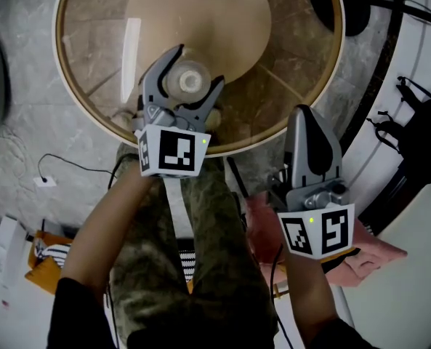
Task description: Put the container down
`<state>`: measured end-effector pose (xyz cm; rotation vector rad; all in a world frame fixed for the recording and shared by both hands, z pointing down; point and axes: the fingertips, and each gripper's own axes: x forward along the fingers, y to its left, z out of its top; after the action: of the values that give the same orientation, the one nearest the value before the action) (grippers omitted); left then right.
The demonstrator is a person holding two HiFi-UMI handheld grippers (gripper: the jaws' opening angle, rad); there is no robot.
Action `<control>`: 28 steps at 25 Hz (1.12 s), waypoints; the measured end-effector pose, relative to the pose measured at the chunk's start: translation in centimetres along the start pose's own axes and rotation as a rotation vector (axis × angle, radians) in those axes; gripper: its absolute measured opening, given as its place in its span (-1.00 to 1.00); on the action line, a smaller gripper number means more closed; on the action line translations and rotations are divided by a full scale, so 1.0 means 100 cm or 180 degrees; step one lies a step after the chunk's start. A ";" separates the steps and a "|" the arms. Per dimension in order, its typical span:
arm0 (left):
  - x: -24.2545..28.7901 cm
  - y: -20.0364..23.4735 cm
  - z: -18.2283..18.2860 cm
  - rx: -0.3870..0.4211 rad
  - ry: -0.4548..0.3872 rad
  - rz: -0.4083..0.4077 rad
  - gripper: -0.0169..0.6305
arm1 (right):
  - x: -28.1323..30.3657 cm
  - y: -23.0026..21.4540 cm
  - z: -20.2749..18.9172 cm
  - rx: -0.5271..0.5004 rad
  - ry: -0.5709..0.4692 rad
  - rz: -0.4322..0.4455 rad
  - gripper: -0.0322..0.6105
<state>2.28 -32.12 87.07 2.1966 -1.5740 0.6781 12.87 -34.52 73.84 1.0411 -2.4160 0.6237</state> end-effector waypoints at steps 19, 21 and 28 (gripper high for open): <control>-0.043 -0.006 -0.028 0.0185 0.0178 -0.0107 0.16 | -0.045 0.028 -0.015 0.0019 -0.0035 -0.0118 -0.83; -0.059 -0.004 -0.029 0.0107 0.0205 -0.0135 0.16 | -0.052 0.033 -0.021 0.0023 0.0014 -0.0181 -0.83; -0.125 0.005 0.026 -0.0172 0.0030 -0.0324 0.16 | -0.088 0.061 -0.012 0.0104 0.0085 -0.0352 -0.83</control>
<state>-1.02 -24.00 77.82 2.2135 -1.4476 0.6074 14.02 -25.18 68.62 1.1637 -2.3143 0.6369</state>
